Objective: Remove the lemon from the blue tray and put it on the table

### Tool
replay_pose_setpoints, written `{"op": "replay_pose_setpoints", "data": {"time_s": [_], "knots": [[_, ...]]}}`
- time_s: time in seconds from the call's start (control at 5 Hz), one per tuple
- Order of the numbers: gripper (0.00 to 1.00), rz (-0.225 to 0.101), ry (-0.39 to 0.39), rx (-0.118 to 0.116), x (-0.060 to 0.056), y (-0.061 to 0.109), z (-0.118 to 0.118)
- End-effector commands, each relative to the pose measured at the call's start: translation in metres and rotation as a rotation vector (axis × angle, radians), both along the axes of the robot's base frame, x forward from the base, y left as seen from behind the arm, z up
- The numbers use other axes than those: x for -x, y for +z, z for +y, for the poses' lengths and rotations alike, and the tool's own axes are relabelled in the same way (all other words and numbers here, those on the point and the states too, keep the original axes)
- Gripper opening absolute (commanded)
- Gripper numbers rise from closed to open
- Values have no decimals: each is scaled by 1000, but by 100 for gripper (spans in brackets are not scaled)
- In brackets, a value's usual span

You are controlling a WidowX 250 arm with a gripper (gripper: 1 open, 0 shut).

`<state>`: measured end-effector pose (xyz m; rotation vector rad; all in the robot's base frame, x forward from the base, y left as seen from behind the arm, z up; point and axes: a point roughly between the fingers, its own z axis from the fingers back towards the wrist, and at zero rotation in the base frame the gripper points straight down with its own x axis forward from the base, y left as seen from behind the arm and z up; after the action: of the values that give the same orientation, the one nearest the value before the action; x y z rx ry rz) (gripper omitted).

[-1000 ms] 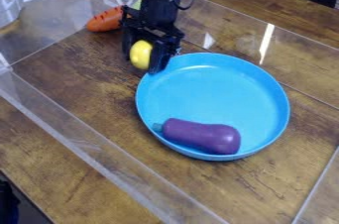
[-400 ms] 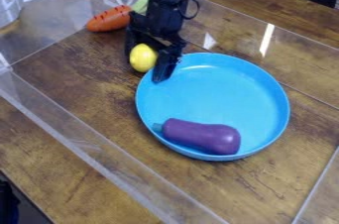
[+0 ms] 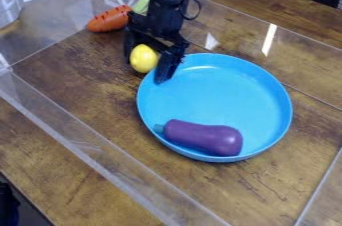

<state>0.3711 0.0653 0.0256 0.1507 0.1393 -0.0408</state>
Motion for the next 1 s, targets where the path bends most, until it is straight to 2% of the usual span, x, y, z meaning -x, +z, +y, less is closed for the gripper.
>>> {"op": "replay_pose_setpoints", "data": {"time_s": [0.0,0.2,0.6,0.8], "knots": [[100,-47,0,-20,-4,8,-6],[100,-60,3,-30,-3,10,-5],[100,-87,-34,-46,2,42,2],[100,-99,-26,-57,4,53,-7]]}}
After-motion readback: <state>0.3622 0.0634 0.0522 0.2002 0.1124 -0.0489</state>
